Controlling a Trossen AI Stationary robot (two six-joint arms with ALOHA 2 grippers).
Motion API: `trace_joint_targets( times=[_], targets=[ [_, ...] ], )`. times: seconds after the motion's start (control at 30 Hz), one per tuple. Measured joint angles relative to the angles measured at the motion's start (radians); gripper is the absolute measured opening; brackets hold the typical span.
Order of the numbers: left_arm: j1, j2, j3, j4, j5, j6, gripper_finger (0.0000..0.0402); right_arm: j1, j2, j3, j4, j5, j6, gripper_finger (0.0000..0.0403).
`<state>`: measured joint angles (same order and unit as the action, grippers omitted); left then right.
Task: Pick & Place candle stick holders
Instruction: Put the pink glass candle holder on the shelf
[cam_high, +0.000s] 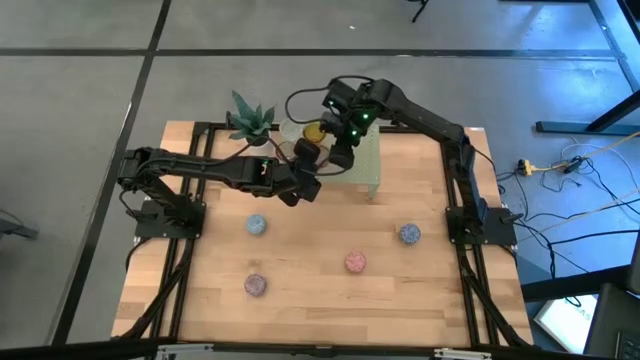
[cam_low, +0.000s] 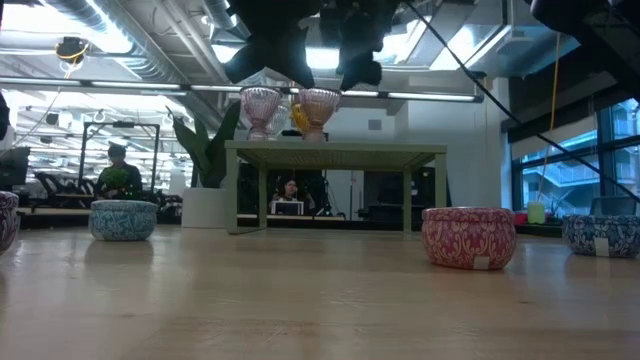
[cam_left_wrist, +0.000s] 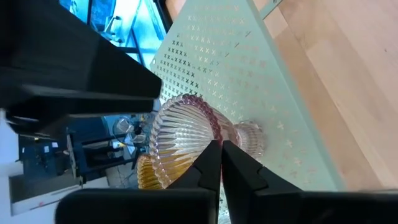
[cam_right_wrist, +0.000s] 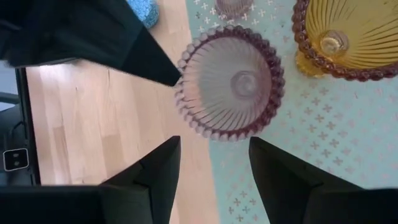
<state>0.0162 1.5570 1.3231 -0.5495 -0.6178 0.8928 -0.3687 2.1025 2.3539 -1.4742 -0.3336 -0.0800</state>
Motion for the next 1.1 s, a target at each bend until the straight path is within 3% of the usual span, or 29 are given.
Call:
trace_joint_targets(
  times=[0.4, 0.7, 0.9, 1.1],
  targets=[
    [0.000, 0.000, 0.000, 0.000, -0.004, -0.016, 0.0002, 0.000, -0.082, 0.001, -0.090, 0.000, -0.004, 0.0195],
    [-0.004, 0.000, 0.000, 0.015, -0.036, -0.029, 0.0003, 0.005, -0.226, 0.001, -0.097, 0.000, -0.006, 0.0195],
    [-0.045, -0.033, 0.000, 0.025, -0.012, -0.113, 0.0003, 0.043, -0.298, 0.001, -0.097, 0.000, -0.003, 0.0195],
    [-0.084, -0.145, 0.000, 0.019, -0.010, -0.250, 0.0003, 0.110, -0.353, -0.014, -0.096, 0.000, -0.015, 0.0195]
  ],
)
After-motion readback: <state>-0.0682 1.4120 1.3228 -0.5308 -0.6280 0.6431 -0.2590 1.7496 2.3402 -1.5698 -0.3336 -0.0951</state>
